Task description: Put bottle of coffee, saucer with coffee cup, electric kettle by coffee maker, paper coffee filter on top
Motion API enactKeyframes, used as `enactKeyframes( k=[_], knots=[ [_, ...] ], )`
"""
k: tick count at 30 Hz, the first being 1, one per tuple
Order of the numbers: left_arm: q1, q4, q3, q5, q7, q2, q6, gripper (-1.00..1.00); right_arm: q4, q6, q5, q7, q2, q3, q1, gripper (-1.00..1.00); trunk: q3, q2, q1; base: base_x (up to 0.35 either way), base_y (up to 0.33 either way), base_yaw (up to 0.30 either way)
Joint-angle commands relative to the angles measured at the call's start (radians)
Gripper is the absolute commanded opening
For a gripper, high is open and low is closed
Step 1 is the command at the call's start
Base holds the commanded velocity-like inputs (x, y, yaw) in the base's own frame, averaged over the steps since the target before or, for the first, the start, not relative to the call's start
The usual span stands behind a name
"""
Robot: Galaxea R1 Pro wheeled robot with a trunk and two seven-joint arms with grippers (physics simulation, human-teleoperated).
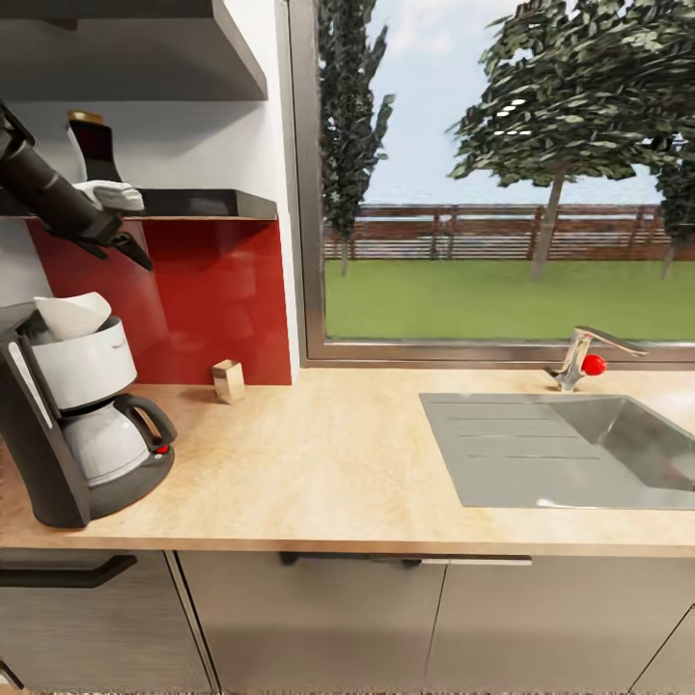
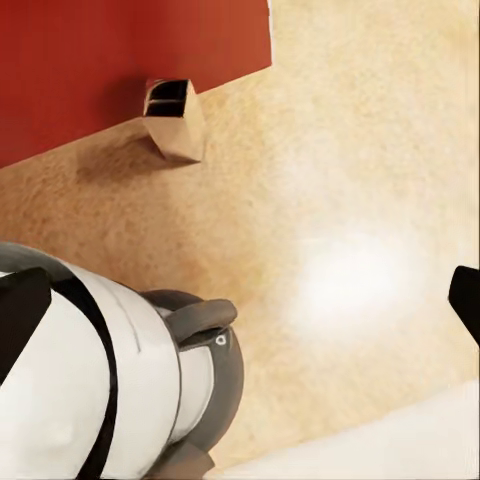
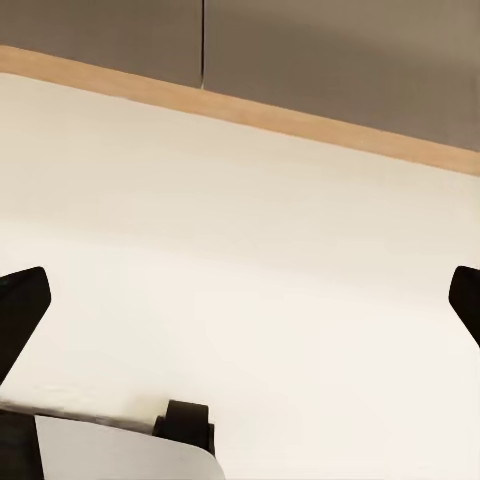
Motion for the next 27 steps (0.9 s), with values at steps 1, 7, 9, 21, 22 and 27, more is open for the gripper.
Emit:
enactKeyframes(
  k=[1, 7, 9, 21, 22, 27],
  knots=[
    [0.000, -0.001, 0.003, -0.011, -0.009, 0.000, 0.011, 1.00, 0.001, -0.003, 0.002, -0.001, 0.000, 0.006, -0.001, 1.00, -0.001, -0.001, 0.000, -0.201, 0.000, 0.000],
    [0.000, -0.003, 0.065, -0.011, -0.009, 0.000, 0.010, 1.00, 0.001, -0.003, 0.003, -0.001, 0.000, 0.006, -0.001, 1.00, -0.001, -0.001, 0.000, -0.225, 0.000, 0.000],
    [0.000, -0.003, 0.071, -0.010, -0.009, 0.000, 0.010, 1.00, 0.001, -0.003, 0.003, -0.001, 0.000, 0.006, -0.001, 1.00, -0.001, -0.001, 0.000, -0.125, 0.000, 0.000],
    [0.000, 0.001, 0.081, -0.009, -0.009, 0.000, 0.010, 1.00, 0.001, -0.003, 0.002, -0.001, 0.000, 0.006, -0.001, 1.00, -0.001, -0.001, 0.000, -0.153, 0.000, 0.000],
    [0.000, 0.001, 0.081, -0.009, -0.009, 0.000, 0.010, 1.00, 0.001, -0.003, 0.003, -0.001, 0.000, 0.006, -0.001, 1.00, -0.001, -0.001, 0.000, -0.173, 0.000, 0.000],
    [0.000, 0.003, 0.082, -0.009, -0.009, 0.004, 0.011, 1.00, 0.001, -0.003, 0.003, -0.001, 0.000, 0.006, -0.001, 1.00, -0.001, -0.001, 0.000, -0.075, 0.000, 0.000]
  ],
)
